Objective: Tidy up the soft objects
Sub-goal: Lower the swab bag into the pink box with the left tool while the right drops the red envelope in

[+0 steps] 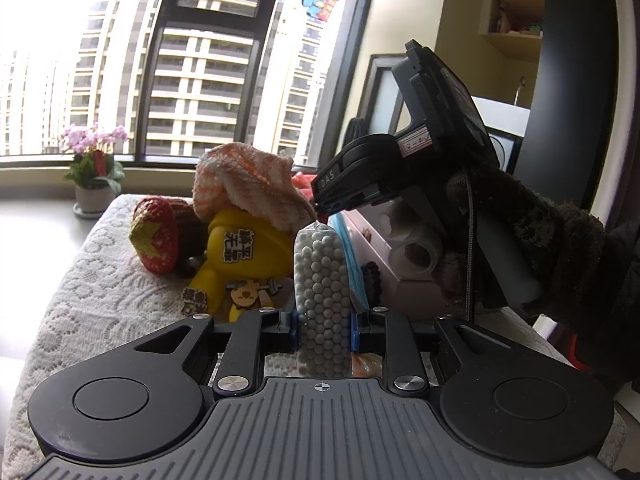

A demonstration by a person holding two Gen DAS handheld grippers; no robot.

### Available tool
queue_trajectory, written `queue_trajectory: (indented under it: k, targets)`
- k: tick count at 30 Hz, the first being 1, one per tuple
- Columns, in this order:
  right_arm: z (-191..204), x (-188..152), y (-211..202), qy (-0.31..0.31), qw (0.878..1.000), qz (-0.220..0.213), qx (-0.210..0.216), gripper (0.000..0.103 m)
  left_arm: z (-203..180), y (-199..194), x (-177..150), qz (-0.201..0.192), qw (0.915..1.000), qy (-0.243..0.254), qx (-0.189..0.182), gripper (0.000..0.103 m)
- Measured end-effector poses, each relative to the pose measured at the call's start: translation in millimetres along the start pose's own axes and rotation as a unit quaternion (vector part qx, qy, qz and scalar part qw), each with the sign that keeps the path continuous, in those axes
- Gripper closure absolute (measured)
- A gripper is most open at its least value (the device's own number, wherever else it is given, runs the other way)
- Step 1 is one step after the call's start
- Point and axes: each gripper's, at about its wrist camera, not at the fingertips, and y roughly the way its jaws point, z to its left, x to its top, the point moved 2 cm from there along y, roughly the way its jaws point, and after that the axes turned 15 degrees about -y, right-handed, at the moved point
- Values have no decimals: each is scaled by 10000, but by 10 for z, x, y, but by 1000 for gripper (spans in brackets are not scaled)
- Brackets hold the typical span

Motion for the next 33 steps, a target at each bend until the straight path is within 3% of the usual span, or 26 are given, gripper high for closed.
queue_trajectory:
  k: [5,10,12,16,19,22,25,29,33]
  targets:
    - [83,-168,-867,-216,9980,-582,91,100,168,-350,-27,-48,9998,-107,-147,78]
    - [2,-718,-1613,-119,9974,-689,184,100,50,-537,-135,82,9996,49,-256,78]
    - [-77,-1040,-1815,23,9978,-663,3,100,-32,-554,-172,208,9990,101,-380,78]
    - [-303,-1647,-2089,342,9947,-545,-798,100,-283,-492,-191,332,9971,291,-625,78]
    - [-469,-1963,-2204,743,9915,-512,-939,100,-570,-338,-74,278,9945,534,-855,78]
    - [-547,-2022,-2255,767,9892,-630,-1079,100,-952,-46,223,106,9902,839,-1112,78]
    - [-572,-2080,-2310,704,9868,-830,-1198,100,-1225,391,622,-140,9897,493,-1337,74]
    - [-640,-2205,-2319,807,9867,-840,-1137,100,-1165,1047,874,-135,9957,-185,-903,74]
    - [-743,-2071,-2255,929,9871,-868,-970,100,-849,1092,722,-43,9972,-407,-625,74]
